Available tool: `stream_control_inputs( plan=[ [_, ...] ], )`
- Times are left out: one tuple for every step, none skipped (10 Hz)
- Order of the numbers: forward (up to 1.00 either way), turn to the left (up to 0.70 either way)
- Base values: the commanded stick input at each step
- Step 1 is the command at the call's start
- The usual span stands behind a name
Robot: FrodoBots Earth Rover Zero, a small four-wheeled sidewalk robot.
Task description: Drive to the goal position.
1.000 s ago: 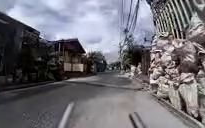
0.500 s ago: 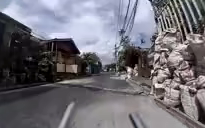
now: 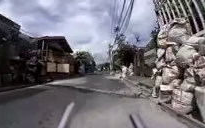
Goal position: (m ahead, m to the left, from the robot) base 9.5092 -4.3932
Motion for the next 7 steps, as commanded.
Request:
stream_control_inputs(
  plan=[
    [0.85,0.00],
    [0.85,0.00],
    [0.85,0.00],
    [0.85,0.00],
    [0.85,-0.15],
    [0.85,-0.34],
    [0.85,-0.34]
  ],
)
